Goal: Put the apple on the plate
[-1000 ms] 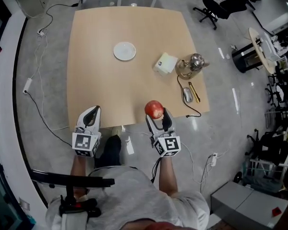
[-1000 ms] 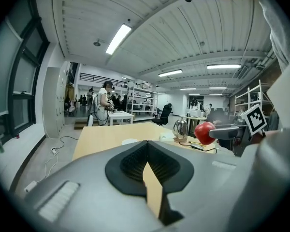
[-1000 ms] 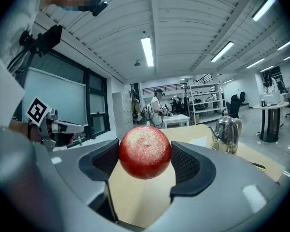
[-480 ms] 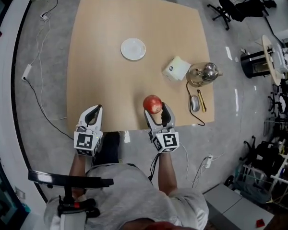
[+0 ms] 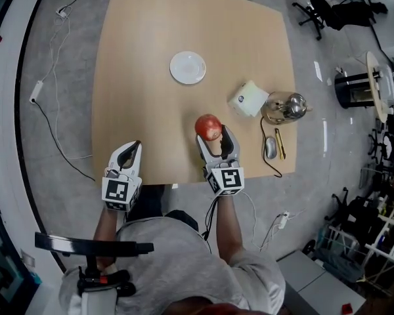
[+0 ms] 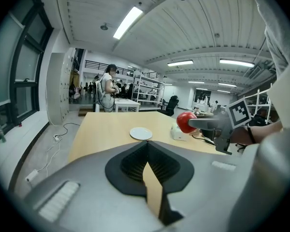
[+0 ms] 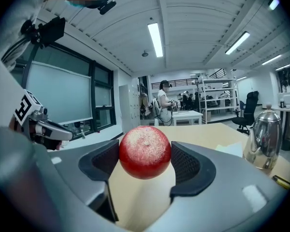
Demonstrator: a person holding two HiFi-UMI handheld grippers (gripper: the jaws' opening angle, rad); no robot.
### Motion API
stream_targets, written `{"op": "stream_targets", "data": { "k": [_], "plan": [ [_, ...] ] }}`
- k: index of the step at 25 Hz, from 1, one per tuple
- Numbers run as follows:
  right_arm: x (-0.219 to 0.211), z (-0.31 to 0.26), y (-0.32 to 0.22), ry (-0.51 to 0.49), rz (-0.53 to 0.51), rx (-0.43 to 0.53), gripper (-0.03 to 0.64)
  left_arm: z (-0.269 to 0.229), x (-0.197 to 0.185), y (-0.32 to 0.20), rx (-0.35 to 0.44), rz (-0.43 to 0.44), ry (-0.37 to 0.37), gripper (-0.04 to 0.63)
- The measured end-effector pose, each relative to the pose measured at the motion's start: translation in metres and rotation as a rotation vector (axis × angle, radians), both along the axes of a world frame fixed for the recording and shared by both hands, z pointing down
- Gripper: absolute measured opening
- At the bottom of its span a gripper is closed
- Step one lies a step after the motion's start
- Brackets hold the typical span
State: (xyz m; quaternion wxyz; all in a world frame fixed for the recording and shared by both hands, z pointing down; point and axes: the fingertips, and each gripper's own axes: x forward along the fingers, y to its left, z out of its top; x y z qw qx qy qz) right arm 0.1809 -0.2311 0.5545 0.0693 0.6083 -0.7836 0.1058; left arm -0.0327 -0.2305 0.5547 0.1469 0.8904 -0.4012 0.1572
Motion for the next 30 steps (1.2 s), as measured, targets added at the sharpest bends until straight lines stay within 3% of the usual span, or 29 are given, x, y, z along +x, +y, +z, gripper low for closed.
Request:
{"op": "stream_targets", "data": {
  "k": [21,30],
  "plan": [
    [0.003,0.025,-0.121,0.008,-0.027,0.0,0.342,0.014,0.0,-0.014,-0.051,-0.022,-0.011,0.02],
    [0.01,0.061,-0.165,0.034,-0.027,-0.047,0.342,0.029,-0.002,-0.029,-0.066,-0.042,-0.016,0.02]
  ]
}}
